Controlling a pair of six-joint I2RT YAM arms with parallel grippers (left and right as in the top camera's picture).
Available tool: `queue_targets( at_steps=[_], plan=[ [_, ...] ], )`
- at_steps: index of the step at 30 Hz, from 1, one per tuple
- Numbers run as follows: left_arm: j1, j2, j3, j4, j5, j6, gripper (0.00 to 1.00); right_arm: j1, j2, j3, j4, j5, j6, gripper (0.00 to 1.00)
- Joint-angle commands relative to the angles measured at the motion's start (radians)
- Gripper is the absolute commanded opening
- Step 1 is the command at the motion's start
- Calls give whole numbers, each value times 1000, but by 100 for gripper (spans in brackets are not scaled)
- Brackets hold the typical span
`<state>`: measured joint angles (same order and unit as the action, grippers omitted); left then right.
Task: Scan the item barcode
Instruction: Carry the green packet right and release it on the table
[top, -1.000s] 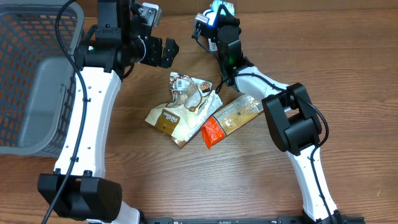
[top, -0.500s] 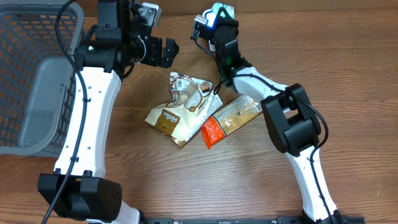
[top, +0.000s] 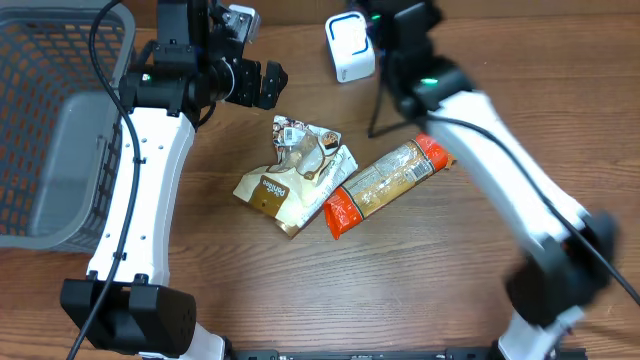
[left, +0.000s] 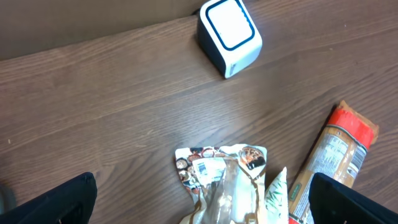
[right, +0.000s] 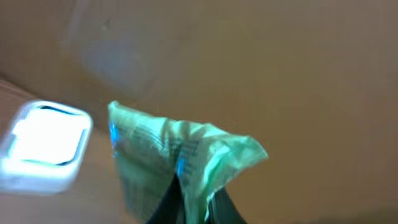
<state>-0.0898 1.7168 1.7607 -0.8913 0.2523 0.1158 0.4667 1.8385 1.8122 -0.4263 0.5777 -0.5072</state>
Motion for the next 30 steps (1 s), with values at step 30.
queue_targets(
  at_steps=[30],
  plan=[
    [-2,-15,9,5,0,19,100,-896,-303,-848,-4,-557,1268,4]
  ],
)
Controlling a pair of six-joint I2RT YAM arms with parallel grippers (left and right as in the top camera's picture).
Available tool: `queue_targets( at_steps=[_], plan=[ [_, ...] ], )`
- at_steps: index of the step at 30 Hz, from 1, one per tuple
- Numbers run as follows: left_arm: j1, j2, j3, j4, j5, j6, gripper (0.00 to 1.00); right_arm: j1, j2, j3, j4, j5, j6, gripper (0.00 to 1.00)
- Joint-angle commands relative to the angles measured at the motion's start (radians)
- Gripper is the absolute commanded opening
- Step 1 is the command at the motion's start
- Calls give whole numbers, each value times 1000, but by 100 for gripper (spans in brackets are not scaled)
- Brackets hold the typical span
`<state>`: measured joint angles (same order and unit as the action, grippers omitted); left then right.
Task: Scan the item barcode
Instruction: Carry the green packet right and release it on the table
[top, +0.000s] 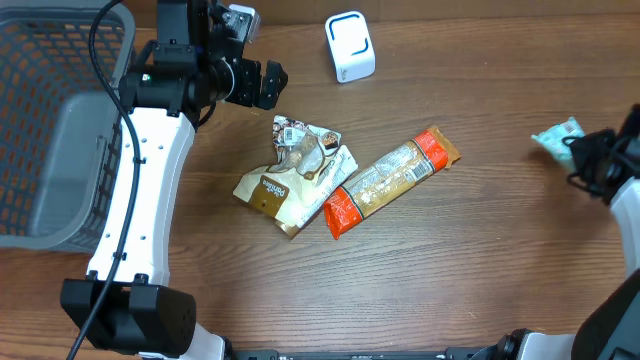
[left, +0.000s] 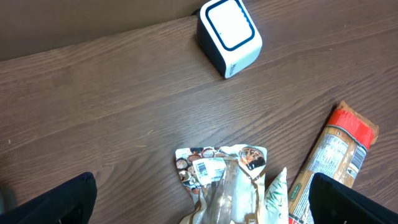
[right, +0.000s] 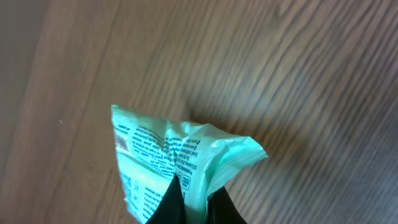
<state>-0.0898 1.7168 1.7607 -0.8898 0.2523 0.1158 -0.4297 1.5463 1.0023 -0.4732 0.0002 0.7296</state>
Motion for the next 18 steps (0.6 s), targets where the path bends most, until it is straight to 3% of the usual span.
queue_targets(
  at_steps=[1,8,12,14,15,16,17,18],
  plan=[
    [-2,-15,9,3,0,19,100,0,-9,-49,58,36,36,4],
    [-2,-15,9,3,0,19,100,-3,56,-69,183,65,33,4],
    [-2,-15,9,3,0,19,100,-4,129,-69,232,90,29,10],
    [-2,-15,9,3,0,19,100,-4,158,-69,240,112,24,30],
    [-2,-15,9,3,-1,19,100,-4,167,-69,239,111,-6,48],
    [-2,-15,9,3,0,19,100,-3,167,-69,233,111,-35,60],
    [-2,-15,9,3,0,19,100,-4,163,-66,227,111,-71,83],
    [-2,-15,9,3,0,19,100,-4,151,-56,208,114,-98,90]
  ],
)
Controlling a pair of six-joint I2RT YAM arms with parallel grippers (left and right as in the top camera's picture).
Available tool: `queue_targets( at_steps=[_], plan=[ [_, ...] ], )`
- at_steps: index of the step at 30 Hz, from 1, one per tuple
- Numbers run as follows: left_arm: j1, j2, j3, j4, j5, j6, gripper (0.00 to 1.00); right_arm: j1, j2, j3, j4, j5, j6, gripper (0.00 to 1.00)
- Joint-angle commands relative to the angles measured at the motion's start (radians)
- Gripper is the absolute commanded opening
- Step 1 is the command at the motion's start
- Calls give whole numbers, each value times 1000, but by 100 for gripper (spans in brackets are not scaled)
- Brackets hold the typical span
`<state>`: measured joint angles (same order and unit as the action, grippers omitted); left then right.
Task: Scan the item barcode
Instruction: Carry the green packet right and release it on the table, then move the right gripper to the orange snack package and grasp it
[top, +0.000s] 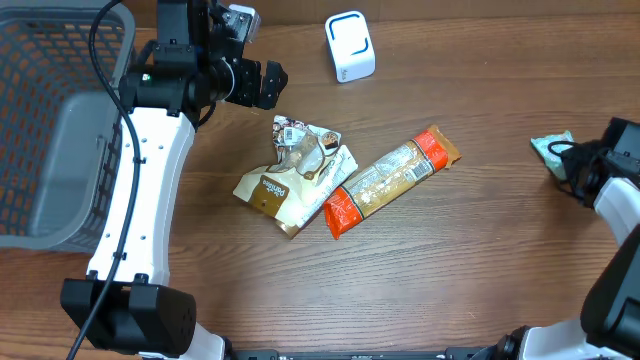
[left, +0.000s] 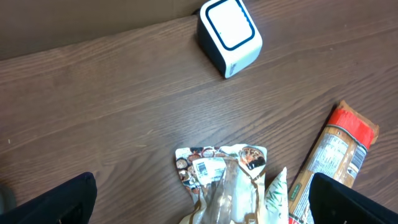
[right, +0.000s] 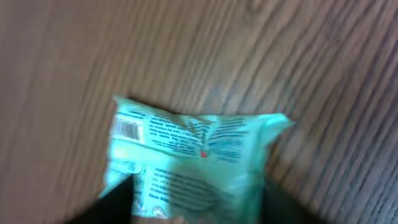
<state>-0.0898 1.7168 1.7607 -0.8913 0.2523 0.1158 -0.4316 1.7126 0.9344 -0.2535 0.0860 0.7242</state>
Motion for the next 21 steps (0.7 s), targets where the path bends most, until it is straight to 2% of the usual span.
queue_targets(
  at_steps=[1,3,6,11,15,18,21],
  plan=[
    [-2,-15,9,5,0,19,100,-2,-26,23,-24,29,-114,91],
    [-3,-15,9,5,0,19,100,-2,-67,69,-81,27,-166,97],
    [-4,-15,9,5,0,19,100,-2,-132,185,-228,-40,-211,100],
    [-4,-15,9,5,0,19,100,38,-172,361,-462,-371,-257,99],
    [-4,-15,9,5,0,19,100,151,-162,341,-530,-575,-254,96],
    [-4,-15,9,5,-1,19,100,316,-138,272,-509,-578,-222,95],
    [-4,-15,9,5,0,19,100,460,-116,212,-412,-562,-211,91]
  ],
)
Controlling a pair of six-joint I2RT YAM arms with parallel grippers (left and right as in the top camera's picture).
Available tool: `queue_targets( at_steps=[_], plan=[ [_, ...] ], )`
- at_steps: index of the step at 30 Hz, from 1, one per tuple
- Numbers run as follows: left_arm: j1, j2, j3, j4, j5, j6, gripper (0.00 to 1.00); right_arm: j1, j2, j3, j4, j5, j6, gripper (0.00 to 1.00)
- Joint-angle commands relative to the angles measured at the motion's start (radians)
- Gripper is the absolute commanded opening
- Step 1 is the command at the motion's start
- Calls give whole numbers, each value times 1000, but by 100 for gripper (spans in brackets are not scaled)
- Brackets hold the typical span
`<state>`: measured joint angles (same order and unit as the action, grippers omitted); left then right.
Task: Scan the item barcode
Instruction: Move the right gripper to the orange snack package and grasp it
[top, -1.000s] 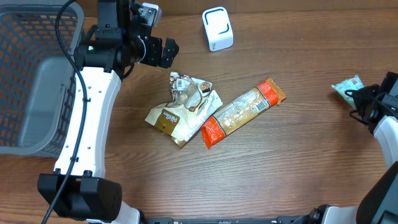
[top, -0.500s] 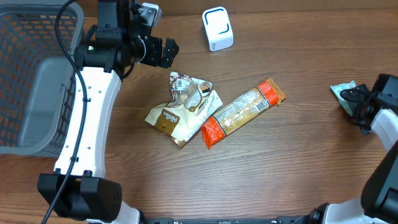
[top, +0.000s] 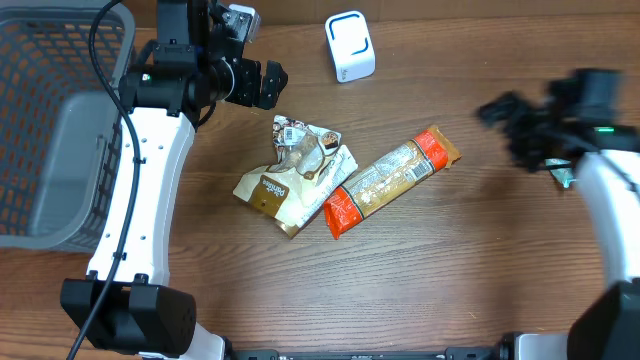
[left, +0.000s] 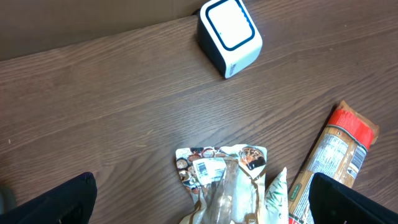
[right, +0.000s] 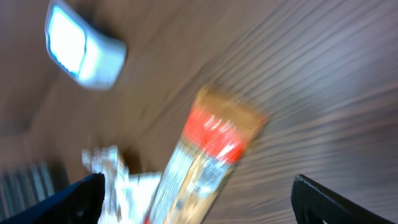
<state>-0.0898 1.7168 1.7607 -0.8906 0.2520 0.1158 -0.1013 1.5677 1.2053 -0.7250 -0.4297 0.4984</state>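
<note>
The white scanner (top: 349, 46) stands at the table's back edge, also seen as the scanner (left: 229, 34) in the left wrist view and, blurred, as the scanner (right: 84, 43) in the right wrist view. A long orange-ended package (top: 388, 180) lies mid-table beside brown and white pouches (top: 295, 175). My right gripper (top: 505, 120) hangs open and empty to the right of the package, with that package (right: 205, 149) below it. A small green packet (top: 564, 177) lies at the far right, mostly hidden by the right arm. My left gripper (top: 265, 85) stays open above the pouches (left: 221, 177).
A grey wire basket (top: 50, 130) fills the left side of the table. The table's back edge runs just behind the scanner. The right arm's cable trails near the green packet.
My right gripper, open over the green packet at the far right, has moved left and now faces the orange package. The packet stays on the table. The left arm has not moved.
My right gripper first held the green packet up by the scanner. Then it held the packet low over the far right of the table. Then it stood open with the packet lying on the wood, and now it is empty nearer the middle.
</note>
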Motion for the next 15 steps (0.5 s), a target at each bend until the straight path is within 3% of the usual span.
queue_targets(
  at_steps=[1,8,15],
  plan=[
    [-4,-15,9,4,0,19,100,185,39,-79,104,-21,42,90],
    [-4,-15,9,4,0,19,100,421,142,-105,332,70,187,72],
    [-4,-15,9,4,0,19,100,563,259,-105,460,70,301,66]
  ],
)
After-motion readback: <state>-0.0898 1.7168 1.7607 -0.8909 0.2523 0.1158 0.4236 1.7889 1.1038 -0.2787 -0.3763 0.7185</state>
